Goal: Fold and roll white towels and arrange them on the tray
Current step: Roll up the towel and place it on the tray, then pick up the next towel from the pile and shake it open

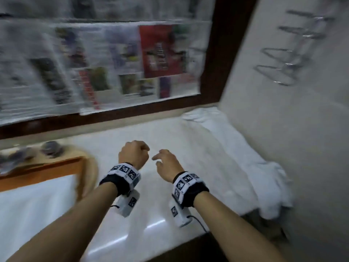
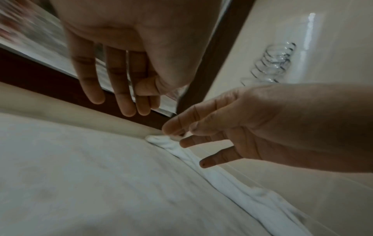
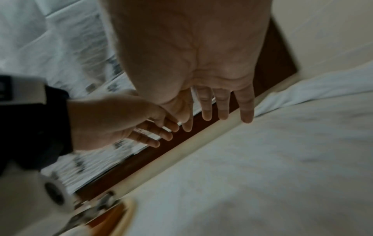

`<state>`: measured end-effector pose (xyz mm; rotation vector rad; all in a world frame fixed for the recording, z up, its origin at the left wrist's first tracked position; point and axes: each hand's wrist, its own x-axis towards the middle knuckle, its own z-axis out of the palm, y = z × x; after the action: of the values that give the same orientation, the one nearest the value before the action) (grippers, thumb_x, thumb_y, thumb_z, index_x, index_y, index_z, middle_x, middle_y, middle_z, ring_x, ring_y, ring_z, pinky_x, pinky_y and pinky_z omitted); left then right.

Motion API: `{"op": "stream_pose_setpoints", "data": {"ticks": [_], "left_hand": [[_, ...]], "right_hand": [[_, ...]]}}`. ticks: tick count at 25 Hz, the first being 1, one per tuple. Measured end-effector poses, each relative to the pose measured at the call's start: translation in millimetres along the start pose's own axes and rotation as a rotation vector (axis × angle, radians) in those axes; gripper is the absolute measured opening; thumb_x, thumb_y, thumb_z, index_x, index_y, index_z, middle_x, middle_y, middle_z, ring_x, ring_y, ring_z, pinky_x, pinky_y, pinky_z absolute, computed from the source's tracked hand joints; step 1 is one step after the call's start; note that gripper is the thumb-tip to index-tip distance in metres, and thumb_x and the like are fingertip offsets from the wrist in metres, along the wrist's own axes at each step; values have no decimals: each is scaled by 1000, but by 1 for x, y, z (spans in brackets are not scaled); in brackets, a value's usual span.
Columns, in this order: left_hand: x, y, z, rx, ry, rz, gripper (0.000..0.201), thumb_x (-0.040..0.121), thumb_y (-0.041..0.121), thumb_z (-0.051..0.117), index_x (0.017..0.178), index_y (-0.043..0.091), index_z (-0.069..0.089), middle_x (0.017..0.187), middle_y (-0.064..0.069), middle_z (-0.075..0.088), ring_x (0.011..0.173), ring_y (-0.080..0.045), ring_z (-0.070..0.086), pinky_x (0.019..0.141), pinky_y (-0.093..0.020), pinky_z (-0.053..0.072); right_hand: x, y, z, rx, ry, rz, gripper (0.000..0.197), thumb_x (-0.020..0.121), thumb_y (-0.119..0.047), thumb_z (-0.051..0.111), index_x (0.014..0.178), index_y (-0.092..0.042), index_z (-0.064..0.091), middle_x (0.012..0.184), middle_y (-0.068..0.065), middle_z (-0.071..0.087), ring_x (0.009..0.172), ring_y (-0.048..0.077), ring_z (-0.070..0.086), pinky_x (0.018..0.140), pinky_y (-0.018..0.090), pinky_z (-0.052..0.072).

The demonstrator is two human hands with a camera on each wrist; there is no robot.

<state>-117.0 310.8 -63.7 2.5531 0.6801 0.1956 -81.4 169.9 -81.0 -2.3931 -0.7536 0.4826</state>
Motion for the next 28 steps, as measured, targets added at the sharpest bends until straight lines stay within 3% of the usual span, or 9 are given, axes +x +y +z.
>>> {"op": "stream_pose_setpoints", "data": {"ticks": [5, 8, 11, 13, 17, 20, 22, 25, 28], "left_hand": [[-19, 188, 121, 27, -258, 313, 25, 87, 17, 54, 93, 30, 74, 100, -1, 72, 90, -28, 65, 76, -34, 54], [-36, 260, 183, 70, -407, 475, 28, 90, 15, 54, 108, 28, 71, 114, -1, 69, 100, -26, 64, 83, -35, 53], [-49, 302, 227, 144, -619, 572, 43, 91, 6, 50, 126, 28, 59, 135, 1, 54, 119, -24, 54, 95, -35, 46], [-55, 320, 251, 193, -683, 636, 52, 89, 2, 48, 134, 28, 51, 143, 3, 46, 125, -23, 50, 100, -38, 44], [-47, 349, 278, 171, -599, 677, 59, 91, 3, 49, 144, 27, 37, 151, 6, 34, 122, -25, 53, 96, -41, 46], [-34, 371, 298, 197, -622, 727, 61, 94, 6, 51, 148, 24, 29, 155, 1, 29, 124, -29, 52, 98, -43, 46], [-30, 380, 309, 227, -665, 758, 59, 95, 8, 51, 149, 22, 31, 149, -5, 41, 125, -30, 50, 99, -41, 44], [-30, 385, 316, 182, -633, 783, 36, 95, 14, 53, 131, 18, 57, 125, -9, 57, 114, -30, 55, 92, -38, 45], [-29, 380, 291, -146, -464, 886, 19, 91, 20, 57, 100, 11, 71, 97, -9, 64, 87, -29, 62, 77, -39, 49]], "right_hand": [[-78, 194, -80, -50, 277, 442, 38, 95, -12, 46, 132, -19, 54, 154, 4, 28, 139, 24, 28, 109, 38, 34], [-128, 281, -107, -107, 403, 740, 50, 93, -14, 46, 142, -20, 38, 157, 5, 18, 141, 27, 22, 110, 40, 32], [-161, 333, -115, -37, 449, 932, 51, 96, -19, 48, 144, -19, 31, 151, 9, 26, 135, 29, 32, 106, 42, 36], [-171, 356, -110, 101, 474, 933, 47, 95, -20, 55, 138, -19, 36, 142, 10, 34, 124, 28, 45, 99, 39, 42], [-180, 375, -104, 255, 564, 810, 37, 89, -9, 62, 122, -18, 48, 130, 6, 40, 106, 23, 52, 87, 27, 43], [-180, 382, -107, 246, 557, 791, 33, 88, -9, 64, 114, -22, 51, 124, 1, 39, 100, 21, 55, 85, 30, 47], [-180, 386, -109, 198, 578, 752, 33, 85, -9, 67, 110, -23, 52, 121, 0, 41, 100, 21, 57, 82, 32, 49], [-179, 389, -110, 179, 588, 739, 48, 82, -16, 72, 122, -23, 47, 127, -1, 46, 114, 21, 53, 89, 35, 48], [-177, 383, -119, 279, 649, 817, 77, 79, -30, 75, 143, -21, 32, 136, 2, 49, 126, 26, 46, 101, 47, 41]]}}
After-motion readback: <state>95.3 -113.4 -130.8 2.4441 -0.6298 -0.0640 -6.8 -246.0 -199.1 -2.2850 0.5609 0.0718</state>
